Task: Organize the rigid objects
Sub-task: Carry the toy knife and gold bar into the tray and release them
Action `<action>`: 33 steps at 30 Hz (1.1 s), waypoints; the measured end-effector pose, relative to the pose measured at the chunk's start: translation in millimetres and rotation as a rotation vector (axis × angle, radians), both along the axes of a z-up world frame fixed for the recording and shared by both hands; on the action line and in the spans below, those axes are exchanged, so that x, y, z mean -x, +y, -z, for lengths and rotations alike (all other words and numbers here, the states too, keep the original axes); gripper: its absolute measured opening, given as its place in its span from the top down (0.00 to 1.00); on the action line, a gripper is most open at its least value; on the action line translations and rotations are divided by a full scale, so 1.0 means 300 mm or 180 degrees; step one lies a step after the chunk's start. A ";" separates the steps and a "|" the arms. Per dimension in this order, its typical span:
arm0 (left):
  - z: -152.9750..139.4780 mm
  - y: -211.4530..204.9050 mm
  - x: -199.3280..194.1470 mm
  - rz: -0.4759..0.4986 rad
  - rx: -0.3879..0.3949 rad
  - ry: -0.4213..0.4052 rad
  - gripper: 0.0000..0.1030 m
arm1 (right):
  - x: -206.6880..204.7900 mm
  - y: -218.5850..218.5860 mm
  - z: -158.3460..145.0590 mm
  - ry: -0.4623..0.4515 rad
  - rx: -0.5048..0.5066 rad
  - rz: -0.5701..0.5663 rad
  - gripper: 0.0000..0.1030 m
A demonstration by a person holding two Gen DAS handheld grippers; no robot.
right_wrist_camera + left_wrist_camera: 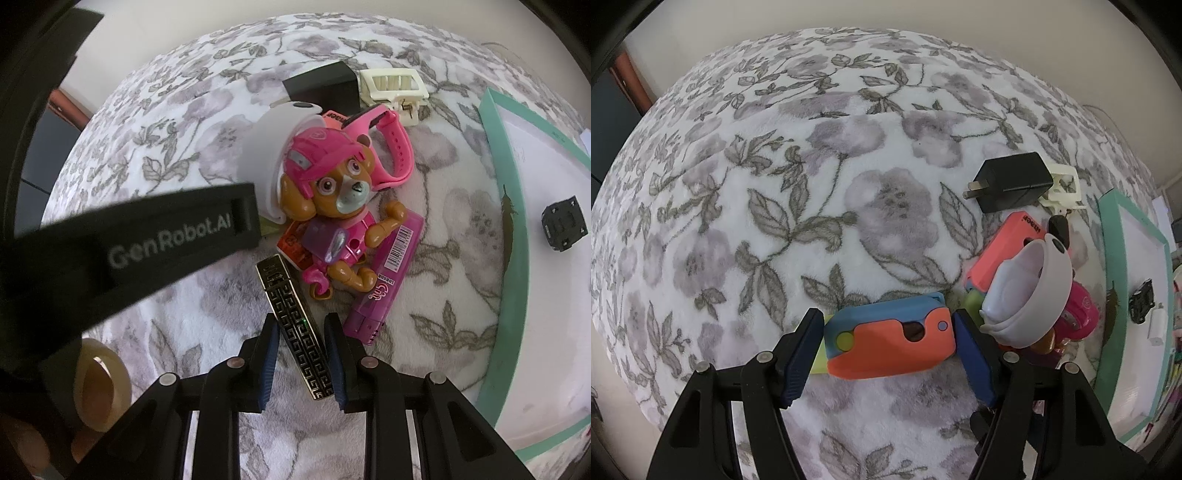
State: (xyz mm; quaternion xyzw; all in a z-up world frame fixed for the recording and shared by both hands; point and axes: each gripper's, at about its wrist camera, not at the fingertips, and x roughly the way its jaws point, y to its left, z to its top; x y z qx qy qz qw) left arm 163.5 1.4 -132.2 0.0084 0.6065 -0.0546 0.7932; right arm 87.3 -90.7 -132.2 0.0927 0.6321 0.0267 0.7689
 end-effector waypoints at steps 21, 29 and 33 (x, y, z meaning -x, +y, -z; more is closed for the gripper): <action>-0.165 0.112 0.019 -0.0261 0.0080 -0.0363 0.30 | 0.014 0.006 -0.153 -0.0365 -0.0032 0.0020 0.84; -0.306 0.101 0.053 -0.0260 0.0073 -0.0728 0.30 | 0.049 -0.094 -0.352 -0.0987 0.0140 0.0346 0.84; -0.382 0.044 0.079 -0.0144 0.0064 -0.0893 0.30 | 0.084 -0.180 -0.430 -0.1282 0.0409 0.0617 0.84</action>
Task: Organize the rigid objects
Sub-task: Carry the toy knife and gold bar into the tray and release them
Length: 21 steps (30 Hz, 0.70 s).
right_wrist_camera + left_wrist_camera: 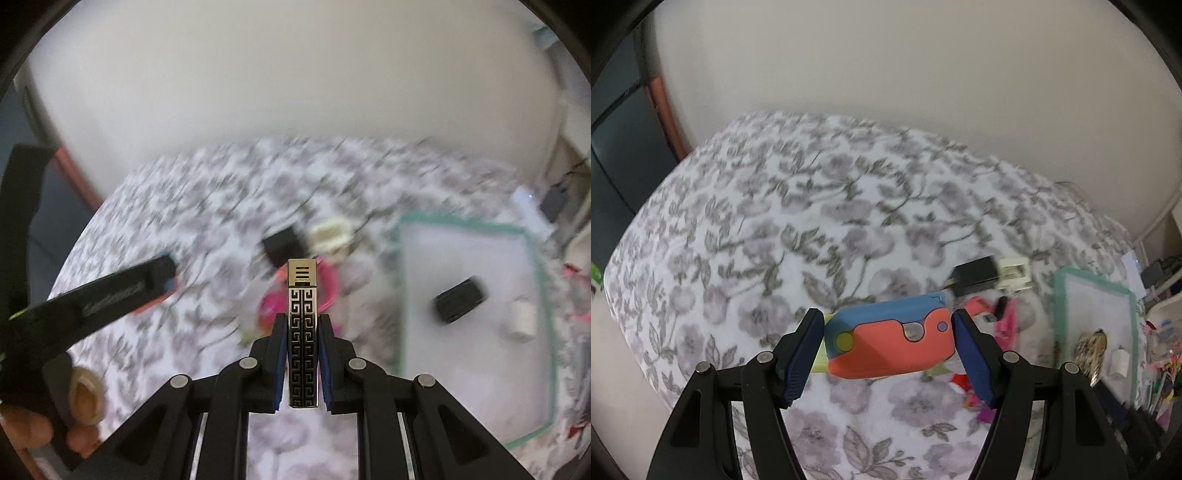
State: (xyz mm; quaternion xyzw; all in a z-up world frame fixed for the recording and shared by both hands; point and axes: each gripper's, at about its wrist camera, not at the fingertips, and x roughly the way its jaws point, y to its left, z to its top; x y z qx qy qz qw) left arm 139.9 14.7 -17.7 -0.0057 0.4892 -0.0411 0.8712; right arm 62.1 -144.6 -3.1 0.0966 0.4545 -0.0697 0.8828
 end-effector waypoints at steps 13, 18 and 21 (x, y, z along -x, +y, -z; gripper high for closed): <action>-0.167 -0.429 0.147 0.0952 -0.0008 -0.0207 0.30 | 0.167 -0.404 0.010 0.0013 0.0313 0.1173 0.84; -0.165 -0.604 0.213 0.1284 -0.0016 -0.0146 0.30 | 0.250 -0.537 0.026 0.0054 0.0473 0.1606 0.84; -0.141 -0.678 0.237 0.1362 0.0054 -0.0055 0.30 | 0.288 -0.589 0.036 0.0074 0.0536 0.1774 0.84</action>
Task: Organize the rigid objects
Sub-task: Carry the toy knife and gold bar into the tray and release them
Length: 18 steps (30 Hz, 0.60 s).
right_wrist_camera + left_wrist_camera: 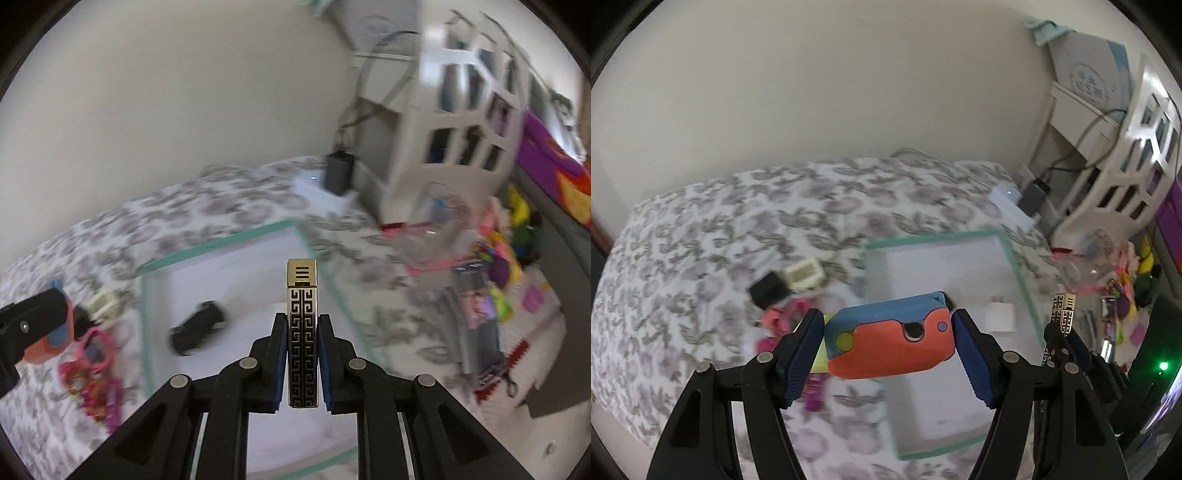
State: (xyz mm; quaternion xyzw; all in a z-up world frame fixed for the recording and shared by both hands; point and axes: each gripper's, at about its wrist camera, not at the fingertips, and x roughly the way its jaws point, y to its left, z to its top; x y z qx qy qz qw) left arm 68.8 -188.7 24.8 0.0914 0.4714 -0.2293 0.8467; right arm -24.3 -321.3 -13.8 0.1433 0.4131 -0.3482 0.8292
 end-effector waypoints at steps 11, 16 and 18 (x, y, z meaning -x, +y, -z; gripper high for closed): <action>0.246 -0.106 0.013 0.0103 -0.0013 0.0532 0.30 | 0.006 -0.083 0.189 0.0361 -0.0528 0.0105 0.84; 0.301 -0.112 0.012 0.0129 -0.0014 0.0626 0.30 | -0.005 -0.070 0.257 0.0572 -0.0608 0.0057 0.84; 0.318 -0.112 0.010 0.0121 -0.0002 0.0676 0.30 | -0.001 -0.068 0.267 0.0591 -0.0636 0.0058 0.84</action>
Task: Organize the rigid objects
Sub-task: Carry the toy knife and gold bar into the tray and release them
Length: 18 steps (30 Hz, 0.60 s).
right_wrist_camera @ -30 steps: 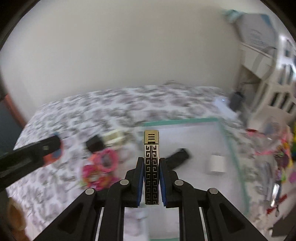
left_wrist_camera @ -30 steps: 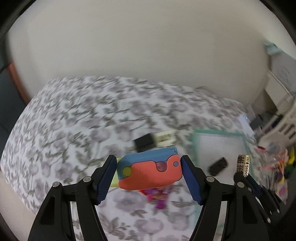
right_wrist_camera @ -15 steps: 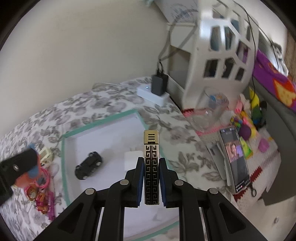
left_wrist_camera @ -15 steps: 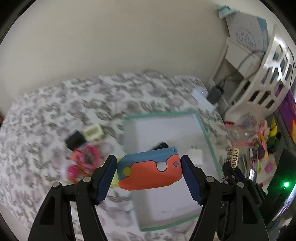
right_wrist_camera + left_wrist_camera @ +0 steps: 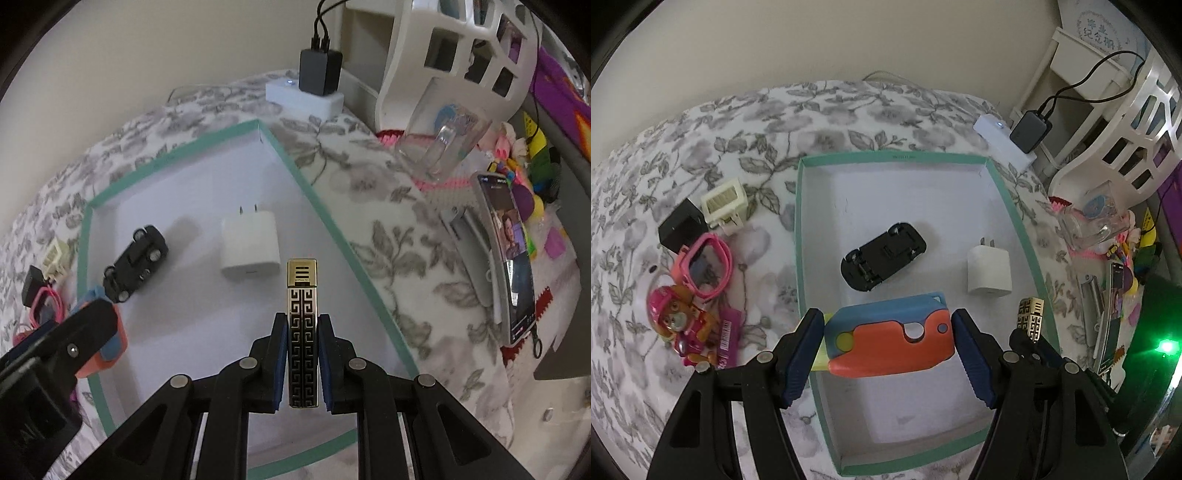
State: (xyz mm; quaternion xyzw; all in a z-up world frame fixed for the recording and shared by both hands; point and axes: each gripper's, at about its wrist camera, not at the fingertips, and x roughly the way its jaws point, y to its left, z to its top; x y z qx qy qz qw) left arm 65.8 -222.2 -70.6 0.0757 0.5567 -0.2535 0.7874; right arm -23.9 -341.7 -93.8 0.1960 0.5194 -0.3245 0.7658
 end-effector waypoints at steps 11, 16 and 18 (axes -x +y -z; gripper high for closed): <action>0.049 -0.007 -0.002 -0.0009 -0.0012 0.0159 0.30 | 0.010 0.004 0.036 0.0084 -0.0091 -0.0002 0.83; 0.051 -0.003 -0.005 -0.0022 -0.0027 0.0158 0.30 | 0.007 0.008 0.031 0.0061 -0.0052 -0.0029 0.83; 0.050 0.000 -0.005 -0.0031 -0.0035 0.0159 0.30 | 0.006 0.009 0.024 0.0043 -0.0028 -0.0041 0.83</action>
